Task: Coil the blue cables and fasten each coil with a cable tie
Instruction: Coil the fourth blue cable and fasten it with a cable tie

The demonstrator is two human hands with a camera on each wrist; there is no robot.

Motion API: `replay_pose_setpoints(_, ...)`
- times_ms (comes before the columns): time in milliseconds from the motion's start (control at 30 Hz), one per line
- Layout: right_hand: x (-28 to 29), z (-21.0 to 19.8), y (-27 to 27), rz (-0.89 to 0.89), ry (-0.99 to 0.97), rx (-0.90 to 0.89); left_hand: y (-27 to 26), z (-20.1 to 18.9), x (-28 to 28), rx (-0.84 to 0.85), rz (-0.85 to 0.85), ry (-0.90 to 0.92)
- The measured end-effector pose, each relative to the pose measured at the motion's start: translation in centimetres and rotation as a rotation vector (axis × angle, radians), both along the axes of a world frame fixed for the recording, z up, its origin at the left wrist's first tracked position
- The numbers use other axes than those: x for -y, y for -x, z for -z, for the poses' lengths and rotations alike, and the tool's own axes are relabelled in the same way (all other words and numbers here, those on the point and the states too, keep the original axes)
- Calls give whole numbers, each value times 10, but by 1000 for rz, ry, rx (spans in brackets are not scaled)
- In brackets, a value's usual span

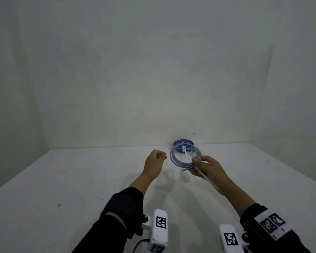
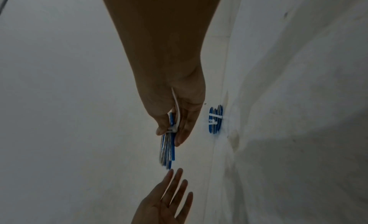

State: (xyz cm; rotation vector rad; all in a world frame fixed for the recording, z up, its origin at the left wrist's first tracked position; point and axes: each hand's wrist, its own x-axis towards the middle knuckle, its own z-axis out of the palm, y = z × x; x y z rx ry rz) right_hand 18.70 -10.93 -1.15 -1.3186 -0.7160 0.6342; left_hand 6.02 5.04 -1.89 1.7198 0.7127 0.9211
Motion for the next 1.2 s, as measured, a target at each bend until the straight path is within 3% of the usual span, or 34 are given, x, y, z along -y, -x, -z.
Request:
replay_pose_setpoints(333, -76, 3, -89, 388, -23, 33, -59, 44, -37, -444, -71, -306)
replay_pose_setpoints(433, -103, 2, -112, 491, 57, 49, -69, 54, -46, -526, -64, -363)
replay_pose_setpoints(567, -137, 5, -130, 528, 113, 46, -77, 69, -56, -616, -65, -404)
replay_pose_setpoints(900, -200, 25, -155, 484, 290, 192, -82, 84, -52, -1057, 70, -558)
replay_pose_setpoints(1000, -207, 37, -161, 477, 382, 260, -80, 84, -50, -1079, 71, -580)
replay_pose_setpoints(1100, -205, 43, -157, 588, 467, 381, -81, 83, -49, -1085, 60, -580)
replay_pose_setpoints(1200, -205, 50, -157, 579, 394, 432, -82, 81, -49, -1107, 64, -556)
